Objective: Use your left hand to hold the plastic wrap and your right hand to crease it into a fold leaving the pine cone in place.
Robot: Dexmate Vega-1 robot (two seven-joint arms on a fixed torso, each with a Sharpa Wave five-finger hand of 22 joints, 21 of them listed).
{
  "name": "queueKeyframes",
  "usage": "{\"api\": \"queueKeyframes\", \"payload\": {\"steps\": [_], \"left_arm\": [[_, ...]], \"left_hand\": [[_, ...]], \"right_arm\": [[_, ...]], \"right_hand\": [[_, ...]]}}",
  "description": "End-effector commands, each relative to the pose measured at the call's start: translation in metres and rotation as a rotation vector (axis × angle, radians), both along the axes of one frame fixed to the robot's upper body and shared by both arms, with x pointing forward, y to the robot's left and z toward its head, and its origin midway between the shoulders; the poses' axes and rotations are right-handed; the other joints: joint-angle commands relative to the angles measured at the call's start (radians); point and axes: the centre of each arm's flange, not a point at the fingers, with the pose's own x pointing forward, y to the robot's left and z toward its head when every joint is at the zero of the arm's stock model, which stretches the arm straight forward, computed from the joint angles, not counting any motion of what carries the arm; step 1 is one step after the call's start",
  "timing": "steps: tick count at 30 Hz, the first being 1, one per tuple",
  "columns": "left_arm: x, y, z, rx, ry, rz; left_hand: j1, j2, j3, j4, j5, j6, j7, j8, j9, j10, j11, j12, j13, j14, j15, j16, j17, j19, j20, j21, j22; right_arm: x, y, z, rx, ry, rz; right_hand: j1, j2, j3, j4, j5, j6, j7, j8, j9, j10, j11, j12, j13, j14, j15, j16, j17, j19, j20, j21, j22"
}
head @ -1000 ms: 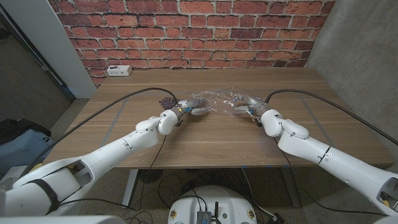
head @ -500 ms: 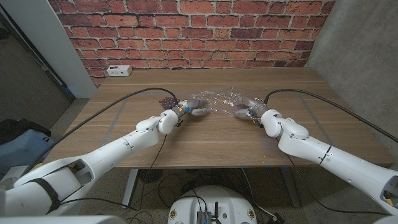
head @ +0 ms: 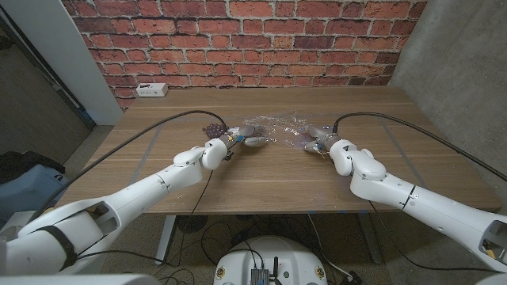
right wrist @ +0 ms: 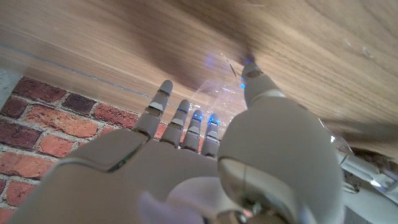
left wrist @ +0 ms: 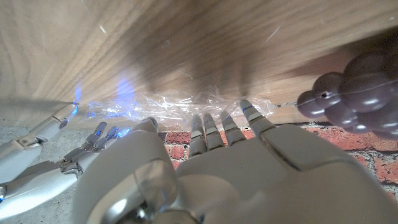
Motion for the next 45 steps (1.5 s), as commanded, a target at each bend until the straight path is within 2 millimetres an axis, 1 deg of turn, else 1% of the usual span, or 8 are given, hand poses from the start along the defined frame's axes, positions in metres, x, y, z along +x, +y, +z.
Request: {"api": "queueKeyframes", "payload": {"steps": [1, 7, 13, 16, 20, 24, 29, 45], "left_arm": [[0.002, 0.0, 0.003, -0.004, -0.002, -0.005], [0.003, 0.002, 0.002, -0.005, 0.007, 0.004], [0.005, 0.002, 0.0, 0.002, 0.034, -0.003], [0.006, 0.001, 0.0, 0.008, 0.042, -0.007], [0.006, 0.0, 0.001, 0.008, 0.045, -0.01], [0.006, 0.0, 0.001, 0.008, 0.045, -0.011], [0.005, 0.001, 0.001, 0.006, 0.044, -0.009], [0.004, 0.003, 0.001, 0.004, 0.043, -0.007]], "left_hand": [[-0.012, 0.002, 0.003, 0.007, 0.009, -0.001, 0.007, 0.005, 0.0, 0.004, 0.005, 0.007, 0.001, -0.001, -0.001, 0.004, 0.003, -0.003, 0.003, 0.0, 0.002], [-0.02, 0.002, 0.001, 0.009, 0.01, 0.0, 0.007, 0.006, 0.0, 0.002, 0.003, 0.007, 0.001, -0.001, -0.001, 0.004, 0.003, -0.004, 0.003, 0.0, 0.002], [-0.04, 0.0, -0.004, 0.014, 0.013, 0.029, 0.014, 0.016, 0.0, 0.026, 0.007, 0.018, 0.002, 0.01, -0.002, 0.008, 0.002, -0.007, 0.004, 0.0, 0.002], [-0.06, 0.0, -0.008, 0.014, 0.017, 0.076, 0.02, 0.027, -0.001, 0.07, 0.015, 0.032, 0.002, 0.049, -0.006, 0.017, 0.0, 0.0, 0.014, 0.004, 0.001], [-0.064, -0.001, -0.008, 0.013, 0.019, 0.082, 0.02, 0.026, -0.001, 0.08, 0.02, 0.034, 0.002, 0.057, -0.007, 0.017, 0.0, 0.003, 0.015, 0.005, 0.001], [-0.067, -0.001, -0.009, 0.012, 0.019, 0.084, 0.021, 0.025, -0.001, 0.08, 0.018, 0.033, 0.002, 0.058, -0.006, 0.016, 0.0, 0.005, 0.017, 0.006, 0.001], [-0.07, -0.001, -0.009, 0.011, 0.02, 0.085, 0.02, 0.023, -0.001, 0.079, 0.014, 0.032, 0.002, 0.058, -0.006, 0.014, 0.0, 0.007, 0.017, 0.007, 0.001], [-0.078, -0.002, -0.01, 0.009, 0.023, 0.085, 0.02, 0.019, -0.001, 0.079, 0.017, 0.029, 0.002, 0.06, -0.007, 0.011, 0.0, 0.007, 0.019, 0.007, 0.001]], "right_arm": [[0.008, 0.005, -0.003, -0.077, -0.023, -0.043], [0.013, 0.014, -0.008, -0.122, -0.07, -0.04], [0.018, 0.018, -0.008, -0.108, -0.146, -0.014], [0.02, 0.02, -0.008, -0.104, -0.198, -0.001], [0.022, 0.025, -0.007, -0.105, -0.303, 0.041], [0.023, 0.028, -0.006, -0.098, -0.366, 0.071], [0.024, 0.032, -0.001, -0.104, -0.443, 0.089], [0.026, 0.045, 0.018, -0.151, -0.537, 0.143]], "right_hand": [[0.036, 0.003, 0.018, 0.003, 0.009, 0.005, -0.009, 0.006, -0.001, 0.009, -0.007, 0.01, -0.001, 0.001, -0.053, 0.008, 0.001, 0.009, -0.01, 0.008, 0.002], [0.072, 0.004, 0.037, 0.008, 0.016, 0.028, -0.013, 0.017, -0.002, 0.04, -0.02, 0.023, -0.004, 0.028, -0.076, 0.019, -0.001, 0.018, -0.018, 0.01, 0.002], [0.081, -0.003, 0.045, 0.027, 0.022, 0.121, -0.027, 0.044, -0.003, 0.131, -0.027, 0.052, -0.009, 0.103, -0.119, 0.047, -0.004, 0.054, -0.035, 0.021, 0.001], [0.081, -0.002, 0.041, 0.033, 0.024, 0.196, -0.04, 0.065, -0.004, 0.2, -0.031, 0.072, -0.013, 0.156, -0.142, 0.068, -0.003, 0.083, -0.043, 0.031, 0.002], [0.104, 0.042, 0.024, 0.039, 0.016, 0.387, -0.059, 0.114, -0.005, 0.324, -0.05, 0.1, -0.02, 0.275, -0.176, 0.145, 0.029, 0.152, -0.069, 0.057, 0.006], [0.155, 0.089, -0.002, 0.029, -0.024, 0.577, -0.026, 0.155, -0.004, 0.458, -0.059, 0.133, -0.023, 0.367, -0.187, 0.237, 0.095, 0.181, -0.092, 0.078, 0.013], [0.216, 0.111, -0.01, 0.018, -0.045, 0.696, -0.012, 0.183, 0.003, 0.569, -0.061, 0.169, -0.015, 0.469, -0.196, 0.307, 0.144, 0.205, -0.112, 0.101, 0.018], [0.26, 0.12, -0.011, 0.017, -0.051, 0.749, -0.013, 0.195, 0.006, 0.599, -0.057, 0.179, -0.005, 0.486, -0.197, 0.318, 0.161, 0.208, -0.116, 0.113, 0.021]]}}
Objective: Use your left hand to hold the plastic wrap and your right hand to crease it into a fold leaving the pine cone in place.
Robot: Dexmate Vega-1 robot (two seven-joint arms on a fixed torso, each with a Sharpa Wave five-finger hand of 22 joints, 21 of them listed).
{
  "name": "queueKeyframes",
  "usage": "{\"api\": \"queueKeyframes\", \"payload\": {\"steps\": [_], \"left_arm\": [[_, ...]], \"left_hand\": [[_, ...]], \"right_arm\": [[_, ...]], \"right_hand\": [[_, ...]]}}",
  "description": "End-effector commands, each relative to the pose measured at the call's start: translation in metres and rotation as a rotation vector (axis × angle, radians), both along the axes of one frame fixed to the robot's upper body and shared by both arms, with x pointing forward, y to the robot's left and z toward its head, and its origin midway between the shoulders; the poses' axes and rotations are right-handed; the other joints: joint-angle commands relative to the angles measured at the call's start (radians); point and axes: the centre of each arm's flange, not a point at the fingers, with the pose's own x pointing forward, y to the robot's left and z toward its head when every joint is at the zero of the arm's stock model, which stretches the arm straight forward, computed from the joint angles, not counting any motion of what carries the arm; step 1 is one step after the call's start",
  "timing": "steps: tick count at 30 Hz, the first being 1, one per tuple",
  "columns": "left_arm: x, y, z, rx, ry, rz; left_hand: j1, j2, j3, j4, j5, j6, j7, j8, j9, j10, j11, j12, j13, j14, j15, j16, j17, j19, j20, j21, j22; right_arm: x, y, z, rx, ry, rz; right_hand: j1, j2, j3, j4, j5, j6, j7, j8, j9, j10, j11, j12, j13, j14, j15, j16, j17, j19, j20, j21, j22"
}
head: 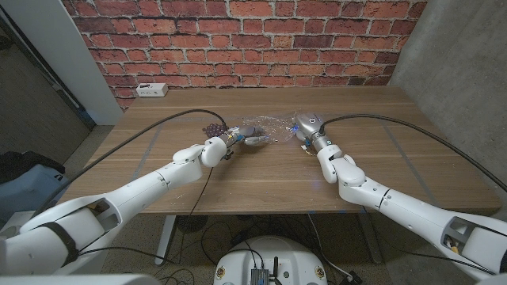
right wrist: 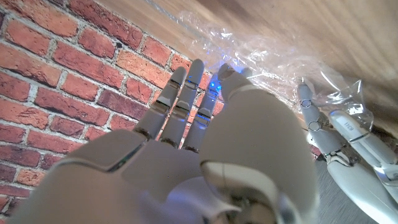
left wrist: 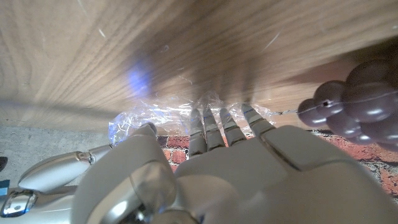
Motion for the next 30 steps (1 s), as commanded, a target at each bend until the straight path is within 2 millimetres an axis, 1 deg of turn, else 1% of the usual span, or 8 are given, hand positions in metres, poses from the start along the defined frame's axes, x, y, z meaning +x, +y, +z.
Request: {"api": "queueKeyframes", "payload": {"steps": [1, 10, 20, 23, 25, 26, 28, 30], "left_arm": [[-0.001, 0.001, 0.0, -0.001, -0.001, 0.002], [-0.002, 0.002, -0.001, 0.001, -0.004, 0.007], [-0.002, 0.003, -0.001, 0.001, -0.005, 0.007], [-0.002, 0.004, -0.002, -0.001, -0.004, 0.008], [-0.002, 0.005, -0.002, -0.001, -0.004, 0.008], [-0.001, 0.006, -0.002, -0.004, -0.005, 0.009], [-0.001, 0.006, -0.002, -0.005, -0.005, 0.008], [-0.002, 0.007, -0.002, -0.008, -0.006, 0.01]], "left_hand": [[-0.01, 0.001, -0.001, -0.001, 0.004, 0.006, -0.001, -0.003, -0.001, 0.005, -0.002, 0.005, 0.002, 0.011, -0.001, -0.001, 0.002, 0.004, 0.004, 0.008, 0.003], [-0.012, -0.001, 0.0, -0.005, 0.006, 0.006, -0.005, -0.005, -0.001, 0.007, -0.006, 0.004, 0.002, 0.013, -0.002, -0.003, 0.002, 0.006, 0.003, 0.009, 0.002], [-0.011, -0.005, 0.0, -0.012, 0.007, 0.006, -0.006, -0.007, -0.001, 0.006, -0.008, 0.002, 0.001, 0.013, -0.004, -0.004, 0.001, 0.006, 0.004, 0.009, 0.002], [-0.011, -0.006, 0.001, -0.014, 0.007, 0.005, -0.005, -0.007, -0.001, 0.006, -0.008, 0.001, 0.001, 0.013, -0.003, -0.005, 0.001, 0.006, 0.005, 0.009, 0.001], [-0.011, -0.007, 0.001, -0.015, 0.008, 0.005, -0.004, -0.008, -0.001, 0.006, -0.003, 0.001, 0.001, 0.013, -0.003, -0.005, 0.001, 0.005, 0.005, 0.008, 0.001], [-0.011, -0.007, 0.001, -0.016, 0.008, 0.005, -0.004, -0.008, -0.001, 0.005, -0.004, 0.001, 0.001, 0.013, -0.003, -0.005, 0.001, 0.005, 0.005, 0.008, 0.001], [-0.011, -0.008, 0.001, -0.017, 0.008, 0.006, -0.004, -0.008, -0.001, 0.006, -0.005, 0.001, 0.001, 0.012, -0.003, -0.006, 0.001, 0.006, 0.004, 0.008, 0.001], [-0.011, -0.008, 0.001, -0.018, 0.008, 0.006, -0.005, -0.008, -0.001, 0.006, -0.006, 0.0, 0.001, 0.012, -0.003, -0.006, 0.001, 0.005, 0.004, 0.008, 0.001]], "right_arm": [[0.001, 0.012, 0.011, -0.038, -0.077, 0.044], [0.001, 0.019, 0.021, -0.053, -0.143, 0.083], [0.002, 0.032, 0.03, -0.078, -0.19, 0.142], [0.0, 0.038, 0.032, -0.094, -0.204, 0.164], [0.0, 0.042, 0.034, -0.103, -0.208, 0.182], [0.0, 0.047, 0.035, -0.12, -0.215, 0.194], [0.0, 0.05, 0.036, -0.127, -0.215, 0.203], [0.002, 0.056, 0.038, -0.148, -0.217, 0.217]], "right_hand": [[0.011, 0.003, -0.003, -0.002, -0.003, 0.01, -0.009, 0.008, 0.003, 0.007, 0.002, 0.01, 0.007, 0.005, -0.163, 0.005, 0.002, 0.005, -0.005, 0.007, 0.004], [0.016, 0.005, -0.005, 0.001, -0.004, 0.011, -0.014, 0.007, 0.004, 0.006, -0.002, 0.008, 0.008, 0.0, -0.163, 0.002, 0.002, 0.001, -0.007, 0.008, 0.005], [0.02, 0.007, -0.007, 0.004, -0.005, 0.016, -0.01, 0.008, 0.005, 0.006, -0.003, 0.006, 0.008, -0.003, -0.164, 0.0, 0.003, 0.002, -0.008, 0.012, 0.005], [0.021, 0.008, -0.008, 0.004, -0.005, 0.018, -0.01, 0.008, 0.006, 0.008, -0.005, 0.005, 0.008, -0.002, -0.164, -0.001, 0.003, 0.003, -0.008, 0.013, 0.005], [0.022, 0.009, -0.008, 0.005, -0.005, 0.018, -0.011, 0.008, 0.006, 0.008, -0.005, 0.005, 0.008, -0.002, -0.164, -0.001, 0.003, 0.003, -0.009, 0.014, 0.005], [0.022, 0.009, -0.008, 0.005, -0.005, 0.02, -0.011, 0.008, 0.006, 0.008, -0.006, 0.005, 0.008, -0.002, -0.164, -0.001, 0.004, 0.003, -0.009, 0.014, 0.005], [0.023, 0.009, -0.009, 0.005, -0.005, 0.021, -0.012, 0.008, 0.006, 0.008, -0.007, 0.004, 0.008, -0.002, -0.164, -0.001, 0.004, 0.003, -0.009, 0.015, 0.005], [0.024, 0.009, -0.009, 0.005, -0.005, 0.021, -0.012, 0.008, 0.006, 0.009, -0.007, 0.004, 0.008, -0.002, -0.164, -0.002, 0.004, 0.003, -0.009, 0.015, 0.005]]}}
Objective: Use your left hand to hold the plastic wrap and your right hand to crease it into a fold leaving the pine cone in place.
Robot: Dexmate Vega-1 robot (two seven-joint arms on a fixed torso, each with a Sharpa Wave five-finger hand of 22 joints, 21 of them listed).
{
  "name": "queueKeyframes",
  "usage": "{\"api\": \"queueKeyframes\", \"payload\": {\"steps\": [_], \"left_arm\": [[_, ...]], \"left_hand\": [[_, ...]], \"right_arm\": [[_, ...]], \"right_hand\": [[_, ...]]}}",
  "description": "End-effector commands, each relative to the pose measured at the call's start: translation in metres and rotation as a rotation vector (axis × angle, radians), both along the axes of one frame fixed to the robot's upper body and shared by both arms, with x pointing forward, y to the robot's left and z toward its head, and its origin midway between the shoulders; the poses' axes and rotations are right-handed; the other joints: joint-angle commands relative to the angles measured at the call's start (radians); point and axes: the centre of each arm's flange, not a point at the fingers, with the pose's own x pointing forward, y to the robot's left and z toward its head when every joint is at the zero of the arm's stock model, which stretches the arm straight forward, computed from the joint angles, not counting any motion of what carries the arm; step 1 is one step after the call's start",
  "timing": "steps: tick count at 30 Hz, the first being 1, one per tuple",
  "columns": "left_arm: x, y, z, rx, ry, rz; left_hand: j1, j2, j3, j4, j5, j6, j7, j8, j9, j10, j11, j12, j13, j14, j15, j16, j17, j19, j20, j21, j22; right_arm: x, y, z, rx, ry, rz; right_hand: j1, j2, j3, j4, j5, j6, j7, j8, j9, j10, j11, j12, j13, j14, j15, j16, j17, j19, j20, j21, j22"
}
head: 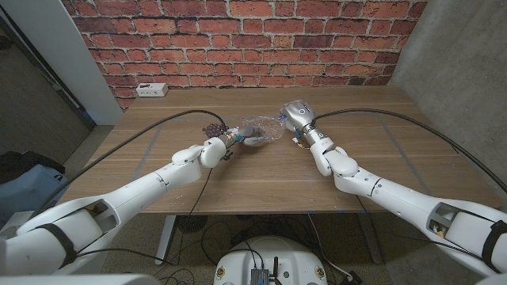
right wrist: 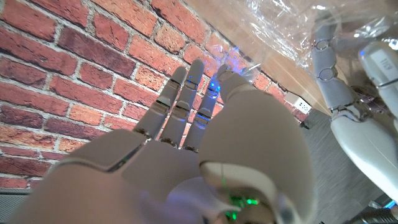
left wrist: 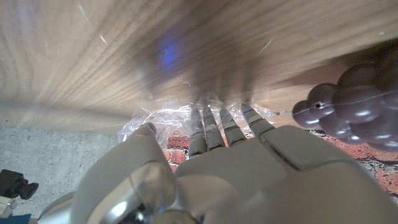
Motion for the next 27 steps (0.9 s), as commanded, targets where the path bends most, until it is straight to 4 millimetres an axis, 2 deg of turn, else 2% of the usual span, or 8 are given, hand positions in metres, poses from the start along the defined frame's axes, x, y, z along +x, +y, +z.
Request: {"api": "queueKeyframes", "payload": {"steps": [1, 10, 11, 12, 16, 27], "left_arm": [[0.0, 0.004, -0.001, -0.01, -0.003, 0.003], [0.0, 0.008, -0.002, -0.017, -0.001, 0.012], [0.0, 0.008, -0.002, -0.017, -0.001, 0.012], [0.0, 0.008, -0.002, -0.017, -0.001, 0.014], [0.001, 0.009, -0.002, -0.022, 0.001, 0.017], [0.003, 0.011, -0.003, -0.032, 0.005, 0.023]], "left_hand": [[-0.007, -0.005, 0.005, -0.006, 0.003, 0.005, -0.005, -0.004, 0.004, 0.007, -0.006, 0.0, 0.001, 0.007, 0.003, -0.001, 0.0, 0.006, 0.005, 0.008, 0.001], [-0.007, -0.007, 0.005, -0.011, 0.004, 0.006, -0.003, -0.005, 0.004, 0.005, -0.002, -0.002, 0.001, 0.007, 0.003, -0.002, 0.0, 0.005, 0.005, 0.007, 0.001], [-0.008, -0.008, 0.005, -0.012, 0.005, 0.006, -0.003, -0.005, 0.004, 0.006, -0.013, -0.002, 0.001, 0.008, 0.003, -0.002, 0.0, 0.006, 0.005, 0.007, 0.0], [-0.008, -0.009, 0.005, -0.013, 0.005, 0.006, -0.003, -0.005, 0.004, 0.006, -0.003, -0.002, 0.002, 0.007, 0.003, -0.002, 0.0, 0.005, 0.005, 0.007, 0.0], [-0.009, -0.009, 0.005, -0.015, 0.005, 0.006, -0.003, -0.006, 0.004, 0.008, -0.007, -0.002, 0.002, 0.007, 0.003, -0.002, 0.0, 0.005, 0.004, 0.007, 0.0], [-0.01, -0.012, 0.005, -0.018, 0.006, 0.006, -0.003, -0.006, 0.004, 0.006, -0.004, -0.004, 0.002, 0.006, 0.001, -0.003, 0.001, 0.005, 0.004, 0.007, 0.0]], "right_arm": [[0.001, 0.026, 0.01, -0.075, -0.038, 0.084], [0.006, 0.039, 0.015, -0.114, -0.051, 0.122], [0.007, 0.04, 0.016, -0.116, -0.051, 0.128], [0.008, 0.042, 0.016, -0.12, -0.053, 0.133], [0.01, 0.046, 0.018, -0.136, -0.057, 0.147], [0.015, 0.058, 0.013, -0.17, -0.062, 0.196]], "right_hand": [[0.016, 0.0, -0.005, 0.001, -0.002, 0.011, -0.001, 0.008, 0.002, 0.006, -0.005, 0.004, 0.004, -0.001, -0.164, -0.002, 0.004, 0.003, -0.01, 0.005, 0.005], [0.019, 0.0, -0.007, 0.002, -0.002, 0.01, -0.001, 0.007, 0.002, 0.005, -0.006, 0.002, 0.004, -0.001, -0.164, -0.003, 0.005, 0.003, -0.011, 0.008, 0.005], [0.019, -0.001, -0.008, 0.002, -0.002, 0.011, 0.0, 0.007, 0.003, 0.006, -0.005, 0.002, 0.004, -0.002, -0.164, -0.004, 0.004, 0.003, -0.011, 0.008, 0.005], [0.02, -0.001, -0.008, 0.002, -0.002, 0.011, -0.001, 0.007, 0.003, 0.006, -0.005, 0.001, 0.004, -0.002, -0.164, -0.004, 0.004, 0.003, -0.012, 0.008, 0.005], [0.021, 0.0, -0.009, 0.003, -0.002, 0.011, -0.002, 0.006, 0.003, 0.007, -0.006, 0.0, 0.004, -0.001, -0.164, -0.005, 0.005, 0.002, -0.013, 0.009, 0.005], [0.024, -0.001, -0.012, 0.005, -0.001, 0.014, -0.002, 0.005, 0.004, 0.007, -0.007, -0.003, 0.004, 0.0, -0.164, -0.007, 0.005, 0.003, -0.015, 0.014, 0.005]]}}
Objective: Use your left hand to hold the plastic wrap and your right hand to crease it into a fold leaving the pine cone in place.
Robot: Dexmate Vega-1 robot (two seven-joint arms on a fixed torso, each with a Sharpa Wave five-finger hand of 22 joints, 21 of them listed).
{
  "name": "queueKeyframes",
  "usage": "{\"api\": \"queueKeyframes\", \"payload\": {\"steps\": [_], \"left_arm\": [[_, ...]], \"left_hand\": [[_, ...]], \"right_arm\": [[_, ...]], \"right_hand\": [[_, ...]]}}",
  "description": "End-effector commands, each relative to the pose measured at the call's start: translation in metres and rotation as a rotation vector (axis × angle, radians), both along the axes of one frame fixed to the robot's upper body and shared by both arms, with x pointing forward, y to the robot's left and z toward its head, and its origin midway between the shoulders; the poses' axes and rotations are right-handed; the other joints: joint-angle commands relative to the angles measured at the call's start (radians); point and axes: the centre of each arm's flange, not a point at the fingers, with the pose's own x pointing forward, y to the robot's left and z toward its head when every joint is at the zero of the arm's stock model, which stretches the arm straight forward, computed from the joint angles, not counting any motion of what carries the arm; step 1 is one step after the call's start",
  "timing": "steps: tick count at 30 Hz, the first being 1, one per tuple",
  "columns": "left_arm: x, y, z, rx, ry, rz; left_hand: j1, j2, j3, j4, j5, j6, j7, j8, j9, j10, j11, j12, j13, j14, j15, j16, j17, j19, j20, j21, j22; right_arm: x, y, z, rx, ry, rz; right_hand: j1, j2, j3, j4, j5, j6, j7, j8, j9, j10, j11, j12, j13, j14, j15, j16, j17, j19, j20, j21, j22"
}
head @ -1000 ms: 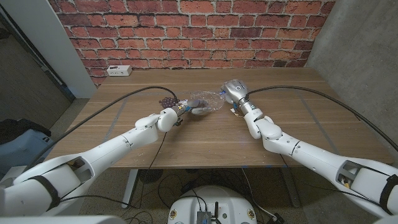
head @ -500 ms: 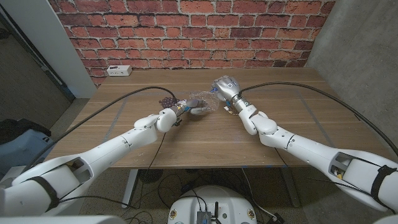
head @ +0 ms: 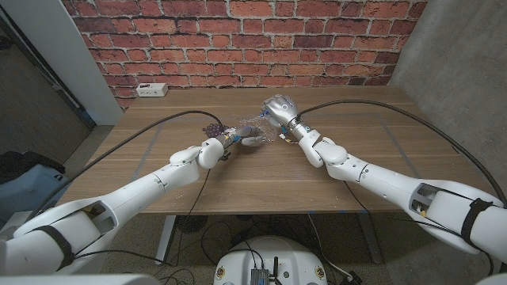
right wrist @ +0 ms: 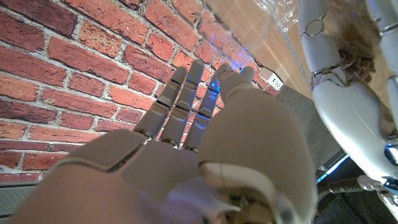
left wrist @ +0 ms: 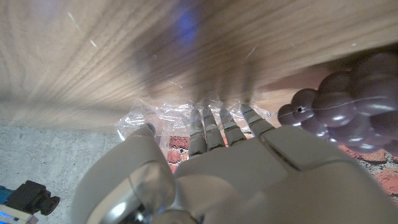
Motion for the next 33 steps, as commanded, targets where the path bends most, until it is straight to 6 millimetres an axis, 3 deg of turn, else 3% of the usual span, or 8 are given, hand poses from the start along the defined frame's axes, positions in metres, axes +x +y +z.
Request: {"api": "queueKeyframes", "payload": {"steps": [1, 14, 20, 25, 33], "left_arm": [[0.002, 0.002, -0.001, -0.012, 0.006, 0.007], [0.005, 0.002, -0.001, -0.008, 0.007, 0.005], [0.005, 0.0, 0.001, -0.007, 0.005, -0.001], [0.008, -0.002, 0.001, 0.001, 0.009, -0.006], [0.01, -0.01, 0.004, 0.013, 0.006, -0.025]], "left_hand": [[-0.003, -0.004, 0.001, -0.006, 0.006, 0.006, -0.002, -0.006, 0.001, 0.004, -0.001, -0.004, 0.002, 0.006, 0.001, -0.003, 0.0, 0.005, 0.004, 0.007, 0.005], [-0.005, -0.005, 0.001, -0.009, 0.007, 0.006, -0.001, -0.007, 0.001, 0.003, -0.001, -0.005, 0.002, 0.007, 0.0, -0.003, 0.0, 0.004, 0.004, 0.006, 0.005], [-0.006, -0.006, 0.001, -0.01, 0.007, 0.005, 0.0, -0.007, 0.001, 0.003, -0.006, -0.005, 0.002, 0.007, 0.001, -0.003, 0.0, 0.005, 0.004, 0.006, 0.005], [-0.007, -0.005, 0.001, -0.011, 0.007, 0.004, 0.0, -0.007, 0.001, 0.003, -0.004, -0.006, 0.002, 0.006, 0.0, -0.003, 0.001, 0.004, 0.005, 0.006, 0.005], [-0.008, -0.005, 0.001, -0.012, 0.008, 0.002, -0.001, -0.008, 0.001, 0.001, -0.003, -0.007, 0.002, 0.005, 0.0, -0.004, 0.001, 0.005, 0.004, 0.006, 0.005]], "right_arm": [[0.006, 0.014, -0.003, -0.04, -0.008, 0.055], [0.003, 0.003, 0.006, 0.061, -0.024, 0.015], [-0.003, -0.015, 0.012, 0.117, 0.003, -0.066], [-0.016, -0.036, 0.009, 0.157, 0.04, -0.123], [-0.027, -0.047, 0.004, 0.187, 0.109, -0.144]], "right_hand": [[0.011, 0.002, -0.005, 0.001, -0.001, 0.01, 0.001, 0.005, 0.004, 0.003, -0.004, -0.003, 0.004, 0.0, -0.164, -0.002, 0.005, 0.001, -0.006, 0.006, 0.006], [0.017, 0.001, -0.007, 0.001, 0.0, 0.017, 0.01, 0.006, 0.005, -0.006, -0.008, -0.012, 0.003, -0.012, -0.164, -0.015, 0.001, -0.001, -0.005, 0.011, 0.005], [0.026, 0.006, -0.002, 0.003, 0.001, -0.044, -0.002, -0.025, 0.004, -0.051, -0.014, -0.037, 0.006, -0.047, -0.159, -0.055, -0.015, -0.007, 0.0, 0.018, 0.004], [-0.02, 0.0, -0.008, 0.029, -0.001, -0.08, -0.011, -0.046, 0.005, -0.077, -0.009, -0.054, 0.007, -0.073, -0.148, -0.097, -0.037, -0.014, 0.01, 0.022, 0.002], [-0.164, -0.029, -0.046, 0.091, 0.0, -0.132, -0.002, -0.078, 0.001, -0.107, 0.016, -0.077, 0.008, -0.089, -0.129, -0.151, -0.065, -0.023, 0.04, 0.026, -0.003]]}}
